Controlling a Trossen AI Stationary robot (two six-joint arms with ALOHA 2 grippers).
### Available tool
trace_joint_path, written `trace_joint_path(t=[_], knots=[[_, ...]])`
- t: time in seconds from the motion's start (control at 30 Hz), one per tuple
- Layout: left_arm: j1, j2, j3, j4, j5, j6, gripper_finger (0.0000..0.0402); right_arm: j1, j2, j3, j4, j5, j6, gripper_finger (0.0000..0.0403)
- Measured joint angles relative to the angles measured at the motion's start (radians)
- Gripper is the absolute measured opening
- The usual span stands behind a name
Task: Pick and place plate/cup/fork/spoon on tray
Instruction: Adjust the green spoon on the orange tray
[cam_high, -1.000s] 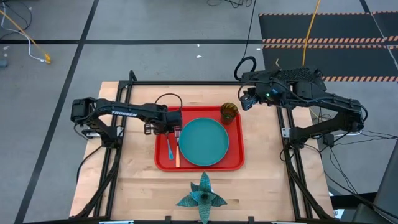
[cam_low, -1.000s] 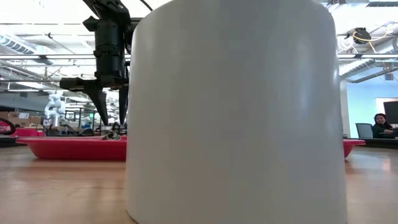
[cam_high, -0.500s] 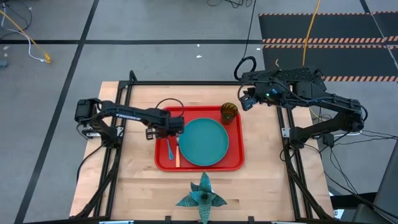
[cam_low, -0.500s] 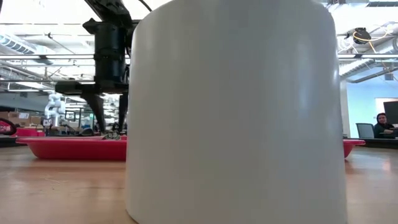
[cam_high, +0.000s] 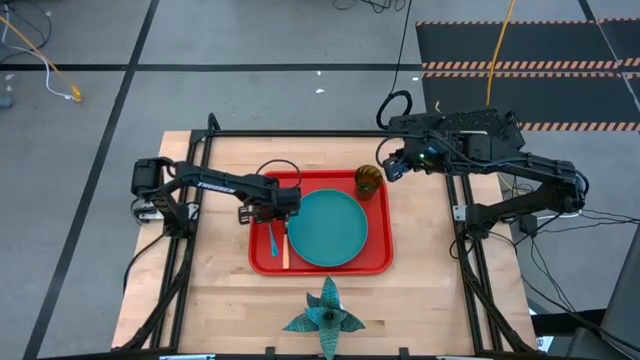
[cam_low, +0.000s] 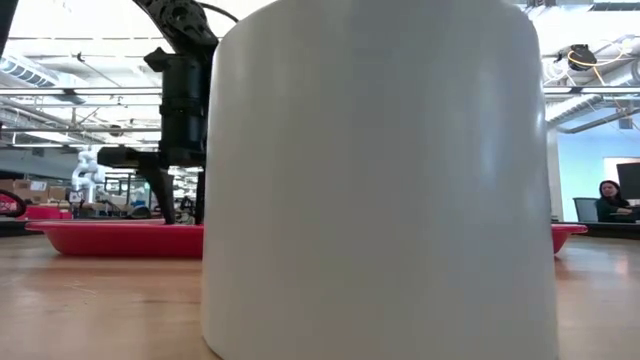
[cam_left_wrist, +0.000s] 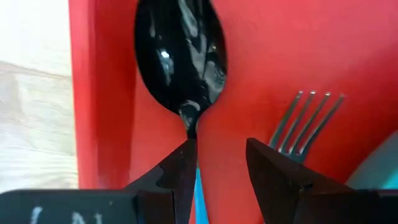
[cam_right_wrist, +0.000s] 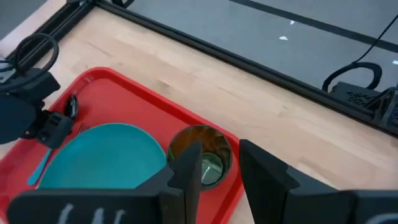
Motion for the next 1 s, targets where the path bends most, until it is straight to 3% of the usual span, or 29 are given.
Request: trace_joint_path(t=[1.0], knots=[[-0.003,0.007,-0.002,-0.059,-0.010,0.178,0.0145,0.000,-0.002,-0.004,-0.007,-0.023,-0.015,0.0100]])
